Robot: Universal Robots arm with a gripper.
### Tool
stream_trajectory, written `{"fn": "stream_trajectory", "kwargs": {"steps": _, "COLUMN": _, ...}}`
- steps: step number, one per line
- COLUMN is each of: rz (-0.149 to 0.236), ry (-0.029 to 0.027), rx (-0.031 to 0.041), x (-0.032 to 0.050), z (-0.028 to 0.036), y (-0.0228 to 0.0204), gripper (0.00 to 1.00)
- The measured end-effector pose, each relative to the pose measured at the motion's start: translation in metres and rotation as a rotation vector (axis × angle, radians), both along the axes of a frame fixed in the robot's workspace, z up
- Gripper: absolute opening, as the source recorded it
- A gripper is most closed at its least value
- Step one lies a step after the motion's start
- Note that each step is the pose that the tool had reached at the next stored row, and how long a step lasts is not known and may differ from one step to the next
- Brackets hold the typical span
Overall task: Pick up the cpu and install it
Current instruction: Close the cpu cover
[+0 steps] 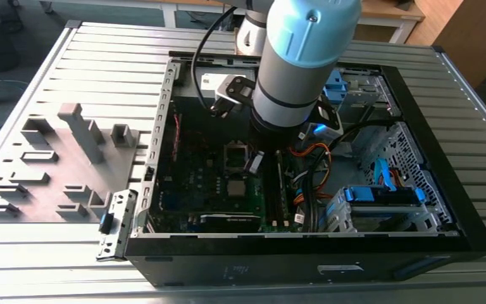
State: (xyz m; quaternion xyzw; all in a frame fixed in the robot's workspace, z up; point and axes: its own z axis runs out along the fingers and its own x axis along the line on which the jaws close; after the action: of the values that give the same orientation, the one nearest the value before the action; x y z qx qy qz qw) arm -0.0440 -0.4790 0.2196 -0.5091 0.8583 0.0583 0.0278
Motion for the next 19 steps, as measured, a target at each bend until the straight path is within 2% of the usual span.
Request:
{"fn": "stream_trajectory", "kwargs": {"steps": 9, "rz": 0.0, "ry": 0.0, "rx": 0.0002, "x": 0.0004, "z": 0.0003, "y": 0.0004, "gripper": 0.11}}
{"fn": "stream_trajectory", "kwargs": {"steps": 12, "rz": 0.0, "ry": 0.0001, "rx": 0.0025, "x": 0.0004, "z": 0.0004, "y": 0.0004, "gripper": 0.11}}
{"fn": "stream_trajectory", "kwargs": {"steps": 19, "rz": 0.0, "ry": -0.0017, "rx": 0.0332, "x": 0.0008, "z": 0.0, "y": 0.0039, "gripper": 0.11}}
